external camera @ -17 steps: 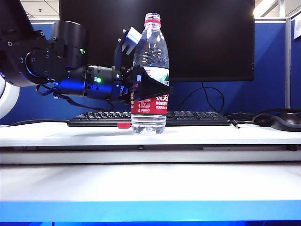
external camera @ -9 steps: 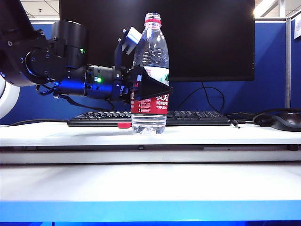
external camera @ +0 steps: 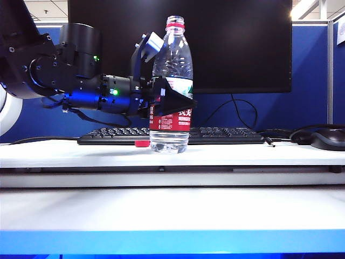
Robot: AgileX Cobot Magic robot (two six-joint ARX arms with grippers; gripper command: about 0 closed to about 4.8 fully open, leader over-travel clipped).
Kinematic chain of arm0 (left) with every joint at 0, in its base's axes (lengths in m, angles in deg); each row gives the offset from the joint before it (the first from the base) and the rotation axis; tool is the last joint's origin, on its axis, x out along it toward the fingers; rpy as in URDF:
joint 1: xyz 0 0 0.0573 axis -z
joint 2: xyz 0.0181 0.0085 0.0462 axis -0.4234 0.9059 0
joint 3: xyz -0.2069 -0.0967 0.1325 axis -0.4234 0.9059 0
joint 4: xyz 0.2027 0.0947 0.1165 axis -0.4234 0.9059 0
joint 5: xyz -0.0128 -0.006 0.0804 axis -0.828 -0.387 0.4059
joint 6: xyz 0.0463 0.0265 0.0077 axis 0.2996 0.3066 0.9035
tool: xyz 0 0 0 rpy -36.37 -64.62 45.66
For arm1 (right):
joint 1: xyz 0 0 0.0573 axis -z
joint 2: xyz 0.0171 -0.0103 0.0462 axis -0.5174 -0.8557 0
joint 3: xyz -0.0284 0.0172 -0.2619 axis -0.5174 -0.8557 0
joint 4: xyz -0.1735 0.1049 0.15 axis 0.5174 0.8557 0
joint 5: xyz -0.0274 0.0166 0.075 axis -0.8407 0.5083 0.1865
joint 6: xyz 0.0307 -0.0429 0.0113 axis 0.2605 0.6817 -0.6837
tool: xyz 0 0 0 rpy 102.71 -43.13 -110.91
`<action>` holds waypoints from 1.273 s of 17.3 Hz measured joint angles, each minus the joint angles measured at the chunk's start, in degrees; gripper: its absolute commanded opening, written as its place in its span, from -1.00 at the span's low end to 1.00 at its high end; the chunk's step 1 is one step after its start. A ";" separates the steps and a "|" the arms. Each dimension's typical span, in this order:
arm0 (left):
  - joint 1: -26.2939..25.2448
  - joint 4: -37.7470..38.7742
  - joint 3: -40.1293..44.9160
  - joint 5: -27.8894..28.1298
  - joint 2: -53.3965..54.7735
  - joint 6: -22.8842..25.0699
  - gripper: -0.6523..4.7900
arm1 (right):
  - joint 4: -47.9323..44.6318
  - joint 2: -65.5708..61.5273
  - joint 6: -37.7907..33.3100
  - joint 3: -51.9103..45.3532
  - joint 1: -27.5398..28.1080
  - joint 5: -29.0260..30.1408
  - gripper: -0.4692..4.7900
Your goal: Unscrew the cap from the plastic bottle on the table.
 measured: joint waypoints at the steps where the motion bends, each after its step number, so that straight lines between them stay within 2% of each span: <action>1: -0.02 -0.02 0.00 0.48 0.00 0.33 0.24 | 0.02 0.00 0.02 0.00 0.00 -0.02 -0.85; 2: -0.02 -0.02 0.00 0.52 0.00 0.39 0.40 | 0.02 0.00 0.02 0.00 0.00 0.00 -0.85; 3: -0.02 -0.02 0.00 0.55 0.00 0.50 0.48 | 0.02 0.00 0.02 -0.02 0.00 -0.02 -0.85; 10: -0.07 1.95 0.13 1.20 0.22 0.74 0.51 | 0.02 0.00 -1.16 0.00 0.00 1.11 -0.85; 11: -0.07 1.95 0.13 1.20 0.24 0.74 0.60 | 0.02 0.00 -1.16 0.00 0.00 1.25 -0.85; 13: -0.07 1.95 0.13 1.20 0.22 0.72 0.99 | 0.00 0.00 -1.16 0.00 0.00 1.27 -0.85; 22: -0.09 1.88 0.13 -0.13 0.20 -1.66 1.00 | 0.02 0.00 -1.16 0.00 0.00 1.25 -0.85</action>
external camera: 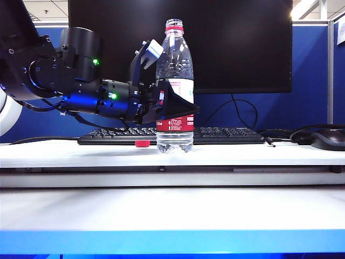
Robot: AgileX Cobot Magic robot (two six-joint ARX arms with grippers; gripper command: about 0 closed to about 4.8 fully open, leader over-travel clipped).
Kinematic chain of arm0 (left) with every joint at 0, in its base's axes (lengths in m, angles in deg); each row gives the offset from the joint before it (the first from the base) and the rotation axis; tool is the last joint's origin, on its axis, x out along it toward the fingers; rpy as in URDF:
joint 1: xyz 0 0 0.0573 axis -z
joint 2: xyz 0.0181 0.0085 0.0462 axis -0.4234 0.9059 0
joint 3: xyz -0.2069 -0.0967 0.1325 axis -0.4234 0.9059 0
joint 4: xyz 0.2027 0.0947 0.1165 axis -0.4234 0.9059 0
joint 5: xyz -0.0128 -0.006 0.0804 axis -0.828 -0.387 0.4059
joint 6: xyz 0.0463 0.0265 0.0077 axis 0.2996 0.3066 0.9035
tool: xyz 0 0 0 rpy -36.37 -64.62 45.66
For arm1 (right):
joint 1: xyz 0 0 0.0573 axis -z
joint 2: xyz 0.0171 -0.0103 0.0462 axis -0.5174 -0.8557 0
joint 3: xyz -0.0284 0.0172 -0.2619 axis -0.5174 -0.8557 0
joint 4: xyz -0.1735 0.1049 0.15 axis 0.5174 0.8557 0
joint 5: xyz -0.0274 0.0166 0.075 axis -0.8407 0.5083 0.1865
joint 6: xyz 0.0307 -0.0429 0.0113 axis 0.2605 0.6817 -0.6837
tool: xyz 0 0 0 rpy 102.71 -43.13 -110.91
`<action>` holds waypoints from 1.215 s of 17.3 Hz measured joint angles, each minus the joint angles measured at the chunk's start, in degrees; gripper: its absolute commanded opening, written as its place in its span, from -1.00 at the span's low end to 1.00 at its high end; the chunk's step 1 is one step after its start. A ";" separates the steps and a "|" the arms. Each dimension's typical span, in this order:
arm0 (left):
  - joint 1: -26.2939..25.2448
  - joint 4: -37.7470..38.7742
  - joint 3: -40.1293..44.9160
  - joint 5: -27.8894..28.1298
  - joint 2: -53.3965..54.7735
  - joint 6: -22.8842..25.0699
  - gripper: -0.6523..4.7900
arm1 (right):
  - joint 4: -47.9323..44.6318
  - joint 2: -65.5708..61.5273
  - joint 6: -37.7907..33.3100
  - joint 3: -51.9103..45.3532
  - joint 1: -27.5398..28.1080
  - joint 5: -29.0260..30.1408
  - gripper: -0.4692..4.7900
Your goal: Unscrew the cap from the plastic bottle on the table.
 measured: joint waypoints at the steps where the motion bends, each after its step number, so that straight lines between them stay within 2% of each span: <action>1: 0.00 0.00 0.00 0.00 -0.13 -0.20 1.00 | 0.00 0.00 0.00 0.00 0.00 0.02 -0.85; 7: -0.02 1.36 0.00 -0.02 -5.92 -0.20 1.00 | -0.04 0.00 -0.57 0.09 0.00 0.11 -0.85; 14: -0.15 9.99 0.15 0.02 -10.51 -0.02 1.00 | -1.36 0.00 -1.86 1.79 -0.02 1.51 -0.85; 21: -0.39 9.84 0.13 1.11 -14.05 1.62 1.00 | -1.33 0.00 -2.93 1.77 0.00 3.02 -0.85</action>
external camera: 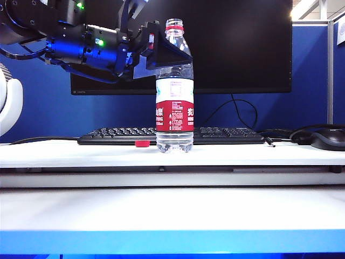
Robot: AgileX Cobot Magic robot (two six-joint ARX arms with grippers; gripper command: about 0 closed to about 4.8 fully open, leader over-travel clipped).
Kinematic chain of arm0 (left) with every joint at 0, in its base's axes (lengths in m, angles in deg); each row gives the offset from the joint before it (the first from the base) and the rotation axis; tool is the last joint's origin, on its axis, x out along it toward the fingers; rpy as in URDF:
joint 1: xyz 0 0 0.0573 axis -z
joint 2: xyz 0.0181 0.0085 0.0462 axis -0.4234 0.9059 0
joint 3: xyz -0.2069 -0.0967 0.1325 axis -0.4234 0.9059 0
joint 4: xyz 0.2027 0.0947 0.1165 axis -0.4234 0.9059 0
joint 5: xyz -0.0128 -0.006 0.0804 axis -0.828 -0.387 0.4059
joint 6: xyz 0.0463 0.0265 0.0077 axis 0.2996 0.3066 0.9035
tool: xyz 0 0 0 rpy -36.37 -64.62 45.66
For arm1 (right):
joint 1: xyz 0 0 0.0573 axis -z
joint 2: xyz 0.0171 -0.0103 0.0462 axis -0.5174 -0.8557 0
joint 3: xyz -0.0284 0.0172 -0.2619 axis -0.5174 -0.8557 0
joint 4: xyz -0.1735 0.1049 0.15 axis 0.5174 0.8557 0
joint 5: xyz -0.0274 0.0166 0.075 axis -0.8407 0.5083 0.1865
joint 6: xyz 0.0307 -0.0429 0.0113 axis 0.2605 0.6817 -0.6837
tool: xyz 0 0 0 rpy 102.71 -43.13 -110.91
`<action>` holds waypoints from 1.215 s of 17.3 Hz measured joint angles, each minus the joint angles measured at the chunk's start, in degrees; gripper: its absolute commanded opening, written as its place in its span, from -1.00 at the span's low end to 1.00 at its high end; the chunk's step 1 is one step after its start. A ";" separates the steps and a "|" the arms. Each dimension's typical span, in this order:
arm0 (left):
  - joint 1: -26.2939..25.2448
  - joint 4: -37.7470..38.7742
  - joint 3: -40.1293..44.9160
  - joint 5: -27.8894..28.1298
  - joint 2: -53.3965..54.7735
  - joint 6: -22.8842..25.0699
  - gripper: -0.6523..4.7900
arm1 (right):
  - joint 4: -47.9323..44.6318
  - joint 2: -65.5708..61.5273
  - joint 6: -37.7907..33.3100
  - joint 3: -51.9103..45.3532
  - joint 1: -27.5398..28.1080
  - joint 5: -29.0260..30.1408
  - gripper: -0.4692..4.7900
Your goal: Unscrew the cap from the plastic bottle on the table.
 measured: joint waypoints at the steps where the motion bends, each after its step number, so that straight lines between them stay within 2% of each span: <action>1: -0.04 0.02 0.00 0.04 0.00 0.15 1.00 | 0.00 0.00 -0.26 0.00 0.00 0.00 -0.85; 9: -0.44 -8.31 0.00 2.56 0.00 -0.33 1.00 | 0.00 0.00 -1.31 0.00 0.00 1.09 -0.85; 14: -0.44 -15.37 -0.02 2.49 0.00 -4.31 1.00 | 0.00 0.00 -1.31 0.00 0.00 1.09 -0.85; 19: -0.44 -17.70 0.00 1.40 -0.92 -7.21 1.00 | 0.00 0.00 -1.33 0.00 0.00 1.09 -0.85; 21: -0.81 -21.11 0.00 1.33 -1.70 -9.44 1.00 | 0.02 0.00 -1.33 0.00 0.00 1.09 -0.85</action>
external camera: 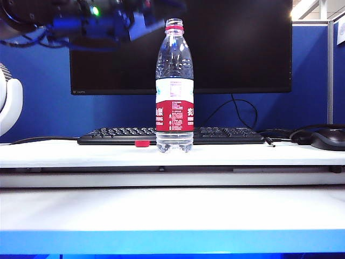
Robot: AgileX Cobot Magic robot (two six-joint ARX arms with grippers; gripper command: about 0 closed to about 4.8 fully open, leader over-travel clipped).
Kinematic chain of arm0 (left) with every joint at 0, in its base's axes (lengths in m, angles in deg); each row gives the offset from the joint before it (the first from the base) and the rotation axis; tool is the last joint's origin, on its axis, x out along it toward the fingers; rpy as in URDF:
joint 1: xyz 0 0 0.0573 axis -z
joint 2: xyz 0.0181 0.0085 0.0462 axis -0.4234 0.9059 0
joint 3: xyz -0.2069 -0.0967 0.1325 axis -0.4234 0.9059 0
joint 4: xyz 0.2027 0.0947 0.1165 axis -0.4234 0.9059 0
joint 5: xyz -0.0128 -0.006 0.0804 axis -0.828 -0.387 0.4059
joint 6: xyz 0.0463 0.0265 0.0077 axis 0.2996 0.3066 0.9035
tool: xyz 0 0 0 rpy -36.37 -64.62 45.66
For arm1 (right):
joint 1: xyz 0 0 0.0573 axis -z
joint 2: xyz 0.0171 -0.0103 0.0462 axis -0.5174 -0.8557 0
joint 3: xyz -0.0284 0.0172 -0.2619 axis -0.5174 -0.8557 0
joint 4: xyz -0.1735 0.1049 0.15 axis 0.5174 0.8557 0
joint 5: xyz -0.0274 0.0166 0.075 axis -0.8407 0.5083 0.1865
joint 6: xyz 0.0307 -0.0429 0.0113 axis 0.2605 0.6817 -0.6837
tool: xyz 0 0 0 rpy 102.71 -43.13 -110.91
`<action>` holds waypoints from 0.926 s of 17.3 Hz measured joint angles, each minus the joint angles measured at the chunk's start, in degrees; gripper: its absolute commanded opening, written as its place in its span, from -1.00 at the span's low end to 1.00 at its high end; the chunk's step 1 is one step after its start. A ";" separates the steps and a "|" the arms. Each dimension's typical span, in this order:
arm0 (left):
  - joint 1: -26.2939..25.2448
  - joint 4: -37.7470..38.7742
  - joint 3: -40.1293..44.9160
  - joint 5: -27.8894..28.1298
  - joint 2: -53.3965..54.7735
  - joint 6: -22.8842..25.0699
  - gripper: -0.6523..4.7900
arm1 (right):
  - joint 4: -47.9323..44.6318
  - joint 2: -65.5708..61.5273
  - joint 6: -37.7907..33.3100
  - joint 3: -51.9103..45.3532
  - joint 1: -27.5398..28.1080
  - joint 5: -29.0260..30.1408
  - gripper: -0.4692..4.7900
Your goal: Unscrew the cap from the plastic bottle on the table.
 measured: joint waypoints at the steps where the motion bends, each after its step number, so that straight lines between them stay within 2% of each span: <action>1: -0.26 -1.29 0.00 0.07 -1.07 -0.76 1.00 | -0.02 0.00 0.00 0.00 0.00 0.00 -0.85; 2: -1.09 -3.54 0.00 0.33 -3.85 -2.54 1.00 | -0.02 0.00 0.00 0.00 -0.02 0.00 -0.85; 3: -1.88 -4.11 0.00 1.36 -6.38 -5.35 0.39 | -0.02 0.00 0.00 0.00 -0.02 0.00 -0.85; 4: -2.91 -4.46 -0.02 1.55 -8.70 -7.52 -0.58 | -0.02 0.00 0.00 0.00 0.00 0.00 -0.85; 5: -4.31 -5.09 -0.04 1.20 -11.56 -9.64 -0.78 | -0.02 0.00 0.00 0.00 -0.02 0.00 -0.84; 6: -5.07 -3.98 -0.07 -1.62 -15.67 -14.64 -0.78 | -0.24 0.00 0.00 0.00 0.00 0.02 -0.84; 7: -4.76 0.26 -0.04 -2.89 -17.94 -18.08 -0.78 | -1.09 0.00 -0.02 0.00 0.00 0.00 -0.85; 9: -4.68 9.73 0.00 -2.60 -23.52 -20.06 -0.78 | -2.03 0.00 -0.04 0.00 -0.02 0.02 -0.84; 11: -4.22 17.40 -0.02 1.77 -31.17 -18.62 -0.78 | -2.10 0.00 -0.07 0.00 0.00 0.02 -0.84; 15: -4.15 35.01 -0.02 9.22 -46.12 -11.37 -0.78 | -2.10 0.00 -0.15 0.00 -0.02 0.02 -0.84; 16: -4.11 44.02 -0.04 11.87 -52.52 -7.78 -0.78 | -2.10 0.00 -0.15 0.00 -0.02 0.02 -0.84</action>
